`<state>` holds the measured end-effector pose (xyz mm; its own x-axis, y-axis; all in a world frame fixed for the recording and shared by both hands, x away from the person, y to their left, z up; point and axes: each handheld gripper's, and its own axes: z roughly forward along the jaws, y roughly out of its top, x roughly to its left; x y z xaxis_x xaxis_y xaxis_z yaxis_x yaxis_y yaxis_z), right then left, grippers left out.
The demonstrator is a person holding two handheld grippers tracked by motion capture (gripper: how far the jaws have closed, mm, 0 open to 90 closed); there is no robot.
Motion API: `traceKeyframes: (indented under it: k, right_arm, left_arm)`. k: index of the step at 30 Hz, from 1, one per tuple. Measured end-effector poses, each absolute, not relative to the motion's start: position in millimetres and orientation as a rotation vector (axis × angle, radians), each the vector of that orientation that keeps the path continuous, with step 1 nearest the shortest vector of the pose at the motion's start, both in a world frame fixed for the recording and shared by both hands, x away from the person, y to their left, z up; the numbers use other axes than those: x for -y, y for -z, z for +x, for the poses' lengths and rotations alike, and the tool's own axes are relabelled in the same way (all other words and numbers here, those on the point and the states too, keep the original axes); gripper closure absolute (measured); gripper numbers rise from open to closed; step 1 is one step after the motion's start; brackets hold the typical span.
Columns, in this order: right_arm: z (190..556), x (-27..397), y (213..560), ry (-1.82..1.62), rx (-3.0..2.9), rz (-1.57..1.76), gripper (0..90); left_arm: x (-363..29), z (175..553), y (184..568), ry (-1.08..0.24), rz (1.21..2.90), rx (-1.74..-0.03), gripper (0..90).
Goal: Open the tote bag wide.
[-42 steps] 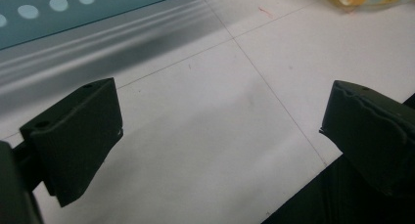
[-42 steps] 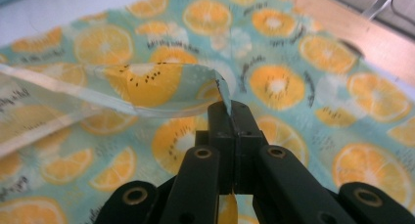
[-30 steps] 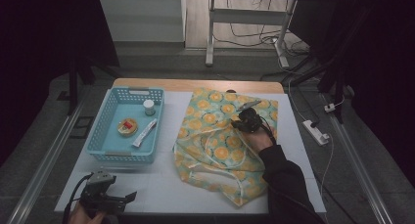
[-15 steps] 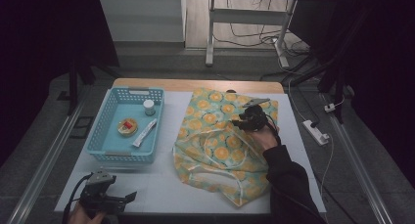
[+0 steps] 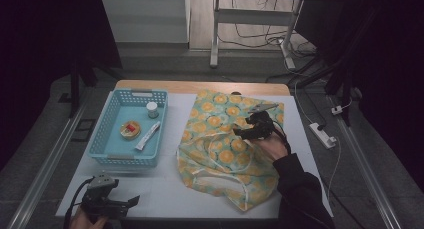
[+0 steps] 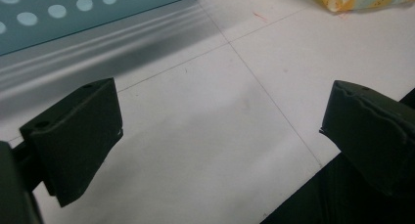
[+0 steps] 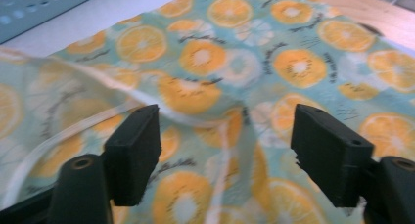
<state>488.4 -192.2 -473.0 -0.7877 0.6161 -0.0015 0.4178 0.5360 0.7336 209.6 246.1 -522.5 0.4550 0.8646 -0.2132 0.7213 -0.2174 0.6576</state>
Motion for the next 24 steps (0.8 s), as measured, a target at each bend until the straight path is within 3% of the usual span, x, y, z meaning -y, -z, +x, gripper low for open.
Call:
traceKeyframes:
  k: [12, 24]
  right_arm:
    - [456, 177, 488, -1.036, -2.615, 0.809, 1.5]
    - [426, 162, 500, -0.993, -2.678, 0.760, 0.0]
  left_arm:
    - [-247, 209, 522, -0.254, 1.991, -1.312, 1.6]
    - [-246, 210, 522, -0.252, 1.991, -1.309, 1.6]
